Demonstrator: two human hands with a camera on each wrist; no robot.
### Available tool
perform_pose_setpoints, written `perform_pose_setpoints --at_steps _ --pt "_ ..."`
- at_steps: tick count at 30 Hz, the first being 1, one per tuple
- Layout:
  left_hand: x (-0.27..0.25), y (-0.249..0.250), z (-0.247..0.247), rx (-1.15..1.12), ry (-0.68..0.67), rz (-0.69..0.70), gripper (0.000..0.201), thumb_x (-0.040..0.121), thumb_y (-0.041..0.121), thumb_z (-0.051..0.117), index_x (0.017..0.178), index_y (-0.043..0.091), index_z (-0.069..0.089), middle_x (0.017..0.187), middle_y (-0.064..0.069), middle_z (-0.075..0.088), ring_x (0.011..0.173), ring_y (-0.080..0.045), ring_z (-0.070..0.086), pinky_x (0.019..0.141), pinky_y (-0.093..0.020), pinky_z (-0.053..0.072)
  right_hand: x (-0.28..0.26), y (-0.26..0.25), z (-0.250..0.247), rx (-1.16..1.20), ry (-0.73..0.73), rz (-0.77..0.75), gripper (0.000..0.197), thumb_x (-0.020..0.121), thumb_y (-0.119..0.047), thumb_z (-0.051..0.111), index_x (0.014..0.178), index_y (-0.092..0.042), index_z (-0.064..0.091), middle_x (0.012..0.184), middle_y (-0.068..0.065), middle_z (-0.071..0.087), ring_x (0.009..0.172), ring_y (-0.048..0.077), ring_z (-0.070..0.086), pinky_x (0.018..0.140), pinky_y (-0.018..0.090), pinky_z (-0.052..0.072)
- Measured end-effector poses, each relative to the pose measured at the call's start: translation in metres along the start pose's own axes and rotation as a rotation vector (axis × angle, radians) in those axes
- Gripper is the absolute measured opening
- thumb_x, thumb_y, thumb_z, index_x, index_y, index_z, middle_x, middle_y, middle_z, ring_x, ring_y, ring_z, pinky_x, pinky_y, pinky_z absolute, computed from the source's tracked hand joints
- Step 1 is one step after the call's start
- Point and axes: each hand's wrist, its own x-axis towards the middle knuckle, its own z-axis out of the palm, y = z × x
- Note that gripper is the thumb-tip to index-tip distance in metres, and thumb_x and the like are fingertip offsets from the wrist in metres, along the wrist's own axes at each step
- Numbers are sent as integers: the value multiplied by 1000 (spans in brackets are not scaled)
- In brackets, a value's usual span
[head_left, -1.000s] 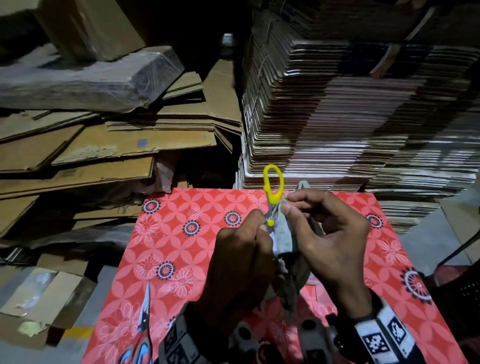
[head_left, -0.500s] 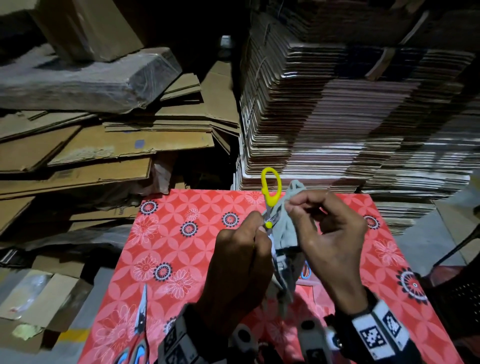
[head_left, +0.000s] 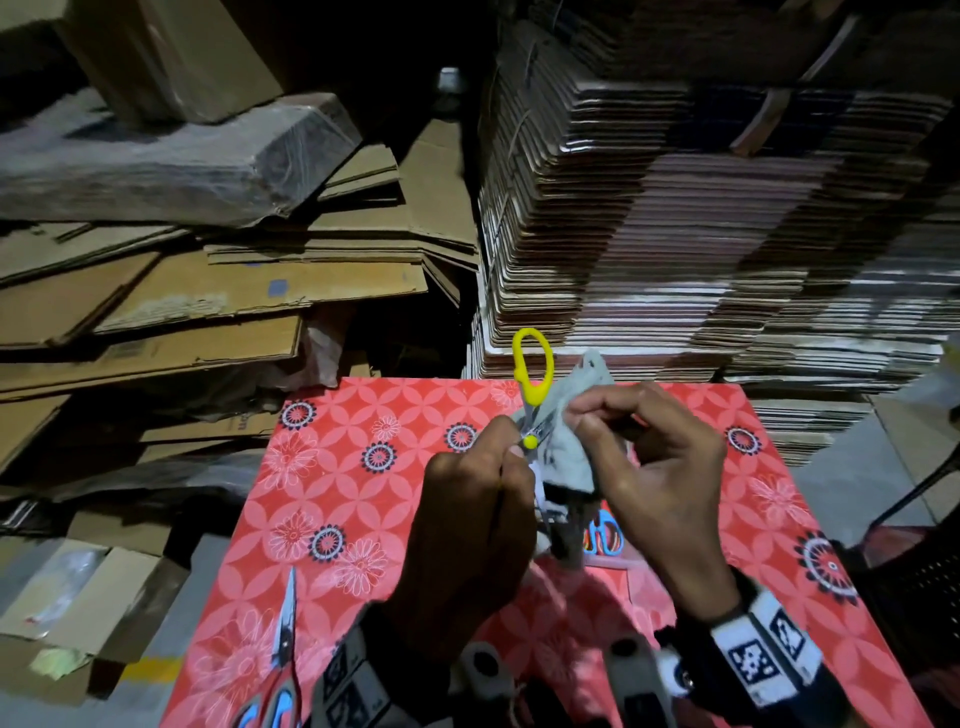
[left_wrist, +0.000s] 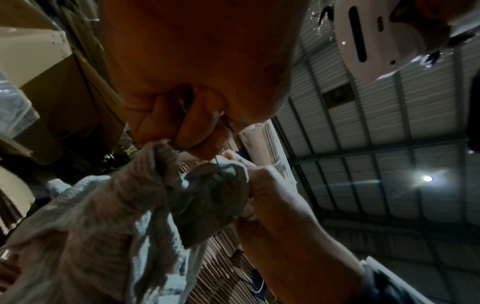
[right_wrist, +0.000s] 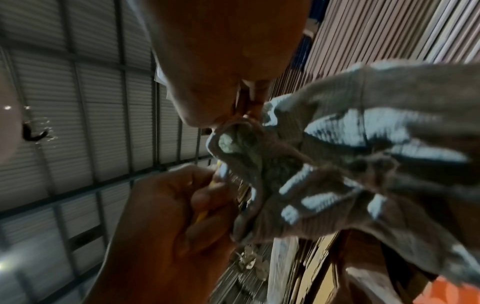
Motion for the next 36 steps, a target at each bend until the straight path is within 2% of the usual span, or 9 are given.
perform_pose_setpoints --at_steps 5,11,15,17,19,23,27,31,36 --pt "-3 -7 3 -20 12 -55 32 107 22 36 76 30 38 52 -5 38 39 -12 36 43 -27 28 17 5 -15 126 60 107 21 87 6 77 92 -15 75 86 -8 75 79 5 66 75 16 51" --pt "-1 -12 -2 -20 96 -103 32 105 12 40 74 20 39 51 -6 35 41 -12 32 44 -33 27 19 10 -33 142 74 139 22 94 8 68 97 -14 69 89 -10 71 82 8 63 77 20 50" --pt "2 -9 -3 -62 106 -103 33 105 12 41 74 25 38 52 -10 33 40 -15 29 43 -34 24 22 0 -37 113 53 54 24 93 3 51 104 -17 59 105 8 65 99 15 62 88 23 48" --pt "3 -7 -4 -68 109 -94 33 105 12 41 74 24 37 52 -10 33 40 -18 29 44 -39 24 25 -4 -37 86 25 11 30 93 5 46 107 -20 54 107 -2 63 105 12 62 91 25 48" --pt "3 -6 -4 -75 111 -92 33 104 12 41 74 25 37 52 -10 33 41 -19 29 45 -40 25 26 -5 -35 69 -21 -22 32 95 6 44 108 -22 51 98 -17 58 90 5 58 78 21 47" --pt "2 -9 -5 -82 106 -102 32 104 14 41 74 22 37 52 -9 32 41 -22 29 46 -44 25 27 -4 -31 10 -73 -30 34 99 10 56 102 -24 54 89 -5 58 69 27 55 57 37 45" --pt "0 -10 0 -86 97 -129 31 105 17 41 74 18 39 52 -10 35 42 -20 31 45 -40 26 26 -4 -19 56 -24 -9 24 89 7 74 95 -14 63 90 -3 67 84 16 67 80 25 54" --pt "1 -8 6 -98 84 -129 31 105 21 40 75 21 39 55 -9 39 42 -11 33 45 -33 28 20 -8 1 113 62 4 23 83 6 81 86 -15 71 84 -4 75 82 16 73 80 25 56" --pt "2 -5 5 -147 53 -134 28 106 20 40 80 30 42 54 -11 39 42 -21 36 45 -46 32 7 -14 18 37 87 -23 18 84 -5 85 93 -21 80 93 -8 78 90 17 76 79 34 59"
